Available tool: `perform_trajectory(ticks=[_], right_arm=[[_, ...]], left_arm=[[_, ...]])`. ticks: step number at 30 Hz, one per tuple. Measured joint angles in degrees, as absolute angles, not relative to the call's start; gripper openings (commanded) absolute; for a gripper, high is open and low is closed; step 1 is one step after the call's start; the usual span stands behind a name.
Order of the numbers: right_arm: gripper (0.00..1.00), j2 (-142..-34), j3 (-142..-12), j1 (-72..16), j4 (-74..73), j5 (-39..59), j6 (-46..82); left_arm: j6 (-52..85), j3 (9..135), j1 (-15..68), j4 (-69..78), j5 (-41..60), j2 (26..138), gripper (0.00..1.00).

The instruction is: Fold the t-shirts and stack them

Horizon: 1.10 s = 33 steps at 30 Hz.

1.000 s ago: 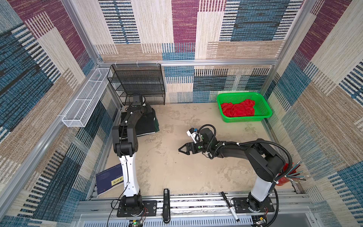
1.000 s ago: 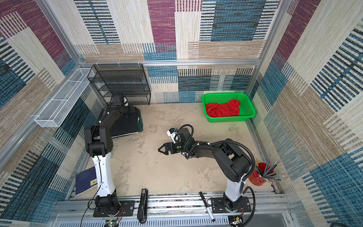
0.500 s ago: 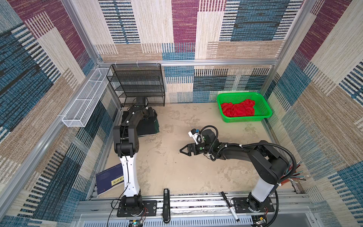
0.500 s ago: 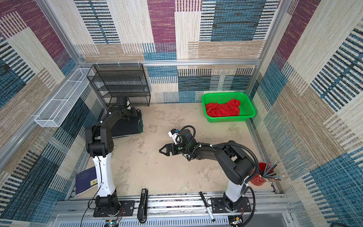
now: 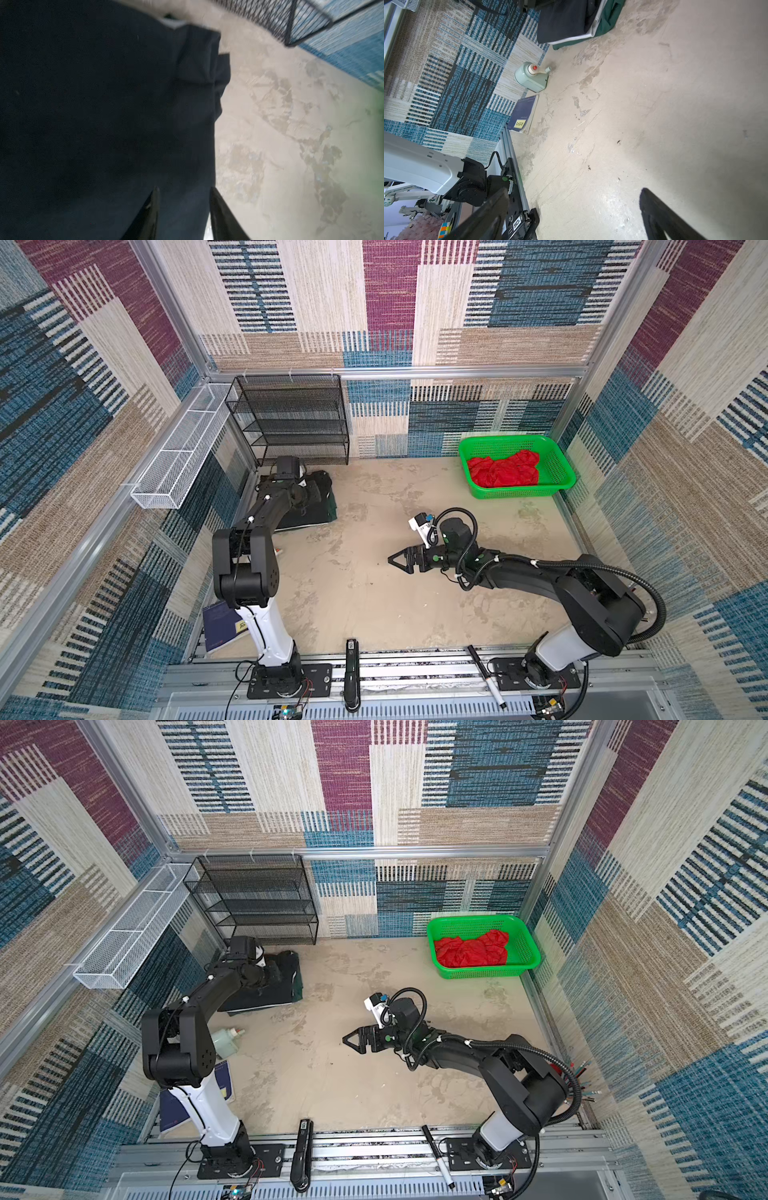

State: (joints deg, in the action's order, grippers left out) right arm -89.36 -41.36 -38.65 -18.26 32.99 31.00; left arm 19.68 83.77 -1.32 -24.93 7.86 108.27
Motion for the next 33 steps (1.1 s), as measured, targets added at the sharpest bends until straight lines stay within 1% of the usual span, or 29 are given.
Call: perform_trajectory(ticks=[5, 9, 12, 14, 17, 19, 25, 33], right_arm=[[0.99, -87.7, -40.4, -38.7, -18.0, 32.5, 31.0], [0.99, -87.0, -39.3, -38.7, -17.8, 32.4, 31.0], [0.99, -87.0, -39.2, -38.7, -17.7, 32.4, 31.0], [0.99, -87.0, -39.2, -38.7, -17.7, 32.4, 31.0], [0.99, -87.0, -39.4, -38.7, -17.6, 32.4, 31.0], [0.99, -86.9, -39.7, -38.7, -17.4, 32.3, 30.7], [0.99, -87.1, -40.8, -38.7, -16.4, 32.4, 30.0], [0.99, -89.7, -44.3, -38.7, -15.6, 32.5, 28.2]], left_arm=[[21.1, 84.3, -1.0, -28.6, 8.4, 111.8, 0.4], [21.2, 87.6, -0.6, -33.2, 8.6, 114.4, 0.41], [20.9, 89.3, -0.7, -35.6, 8.6, 114.0, 0.41], [20.6, 88.7, -1.5, -35.8, 9.2, 111.6, 0.41], [20.5, 87.5, -4.3, -35.8, 8.5, 105.7, 0.42], [20.4, 88.2, -7.4, -35.4, 7.3, 104.5, 0.42], [19.2, 91.0, -15.2, -38.3, 5.4, 109.6, 0.42], [18.7, 94.6, -18.1, -39.2, 3.3, 117.1, 0.42]])
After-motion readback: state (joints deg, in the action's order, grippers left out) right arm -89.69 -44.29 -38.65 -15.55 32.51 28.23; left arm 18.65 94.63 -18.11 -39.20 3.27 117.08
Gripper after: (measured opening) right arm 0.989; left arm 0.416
